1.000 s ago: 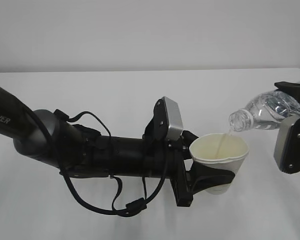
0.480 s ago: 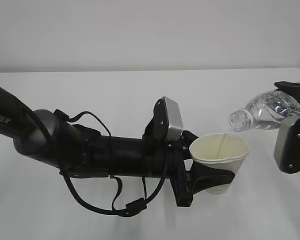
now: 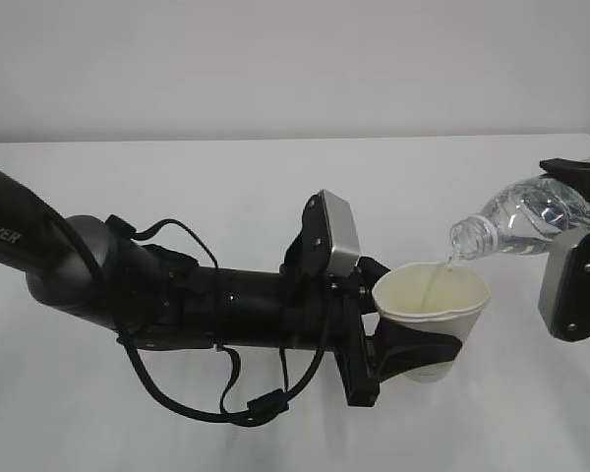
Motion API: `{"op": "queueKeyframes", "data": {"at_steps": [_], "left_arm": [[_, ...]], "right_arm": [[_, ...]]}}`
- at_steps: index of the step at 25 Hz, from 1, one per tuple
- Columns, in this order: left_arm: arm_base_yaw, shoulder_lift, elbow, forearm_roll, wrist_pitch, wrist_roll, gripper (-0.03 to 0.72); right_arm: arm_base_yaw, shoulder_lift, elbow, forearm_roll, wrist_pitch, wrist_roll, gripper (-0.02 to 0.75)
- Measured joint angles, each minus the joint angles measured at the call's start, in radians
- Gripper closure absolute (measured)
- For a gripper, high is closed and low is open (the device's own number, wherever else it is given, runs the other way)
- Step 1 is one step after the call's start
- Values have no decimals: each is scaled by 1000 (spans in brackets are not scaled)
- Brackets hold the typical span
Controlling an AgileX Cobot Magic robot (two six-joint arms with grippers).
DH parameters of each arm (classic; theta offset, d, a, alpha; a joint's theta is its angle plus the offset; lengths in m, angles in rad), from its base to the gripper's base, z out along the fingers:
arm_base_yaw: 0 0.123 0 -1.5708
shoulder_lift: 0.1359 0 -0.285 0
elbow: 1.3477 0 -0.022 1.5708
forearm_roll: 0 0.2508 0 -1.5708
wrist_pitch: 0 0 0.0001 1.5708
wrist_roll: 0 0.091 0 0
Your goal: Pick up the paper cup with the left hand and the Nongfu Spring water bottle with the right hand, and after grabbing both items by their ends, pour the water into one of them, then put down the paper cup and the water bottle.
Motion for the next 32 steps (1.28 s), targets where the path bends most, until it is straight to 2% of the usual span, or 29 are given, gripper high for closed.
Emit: {"op": "queueKeyframes", "data": {"at_steps": [32], "left_arm": [[0, 0, 0, 0, 0, 0, 268]], "right_arm": [[0, 0, 0, 0, 0, -2, 343]]}}
